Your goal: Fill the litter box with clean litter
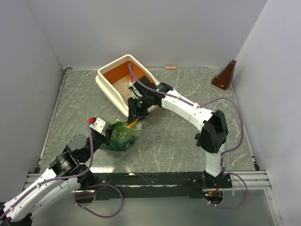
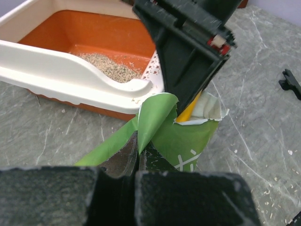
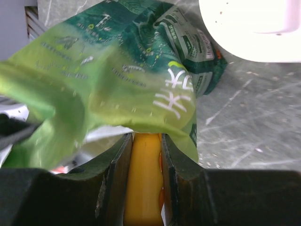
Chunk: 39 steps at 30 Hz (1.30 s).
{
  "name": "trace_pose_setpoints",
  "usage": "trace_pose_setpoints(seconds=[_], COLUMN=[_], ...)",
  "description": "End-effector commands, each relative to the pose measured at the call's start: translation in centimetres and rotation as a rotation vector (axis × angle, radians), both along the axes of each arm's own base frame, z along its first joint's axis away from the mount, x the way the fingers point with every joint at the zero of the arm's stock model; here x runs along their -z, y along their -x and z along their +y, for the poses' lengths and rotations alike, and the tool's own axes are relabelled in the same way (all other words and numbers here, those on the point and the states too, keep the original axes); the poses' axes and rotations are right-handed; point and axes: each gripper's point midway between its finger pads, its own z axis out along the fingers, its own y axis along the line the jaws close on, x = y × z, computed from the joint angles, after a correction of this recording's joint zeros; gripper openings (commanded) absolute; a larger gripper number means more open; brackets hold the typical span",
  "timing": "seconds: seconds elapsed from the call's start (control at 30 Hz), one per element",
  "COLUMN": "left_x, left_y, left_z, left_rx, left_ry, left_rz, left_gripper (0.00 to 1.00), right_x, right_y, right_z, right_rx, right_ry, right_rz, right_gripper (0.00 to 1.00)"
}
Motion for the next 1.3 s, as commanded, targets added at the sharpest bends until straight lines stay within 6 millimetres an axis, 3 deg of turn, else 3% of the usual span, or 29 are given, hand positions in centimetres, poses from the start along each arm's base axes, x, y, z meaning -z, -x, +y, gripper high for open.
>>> trace_pose_setpoints(seconds=[0.0,0.17,0.43,0.93,1.27], left_x=[-2.4,-2.3,-1.8,-1.1,-0.8], left_y=[0.2,0.1,0.0,-0.4,-0.5], left_z=[0.1,0.1,0.1,-0.2,-0.4], left_rx=[-0.002,-0.006,-0.008,-0.008,-0.003], left_ry=[0.062,0.059,0.045,0.024,0.014], left_rz=[-0.030,-0.029,-0.022,-0.008,0.000], left_gripper=[0.01,0.01,0.00,0.01,0.01], right_x=[5.7,8.1,9.7,7.8,6.0], right_y=[-0.1,1.9,3.6,3.6,4.6], right_z=[-0.3,0.9,2.0,5.1,8.3], right_rx=[0.069,0.012,0.005,0.028,-0.046], right_ry=[0.106,0.030,-0.206,-0.729,-0.844], right_rz=[0.103,0.240,0.361,0.368,0.375], right_gripper=[0.00,0.00,0.00,0.00,0.00])
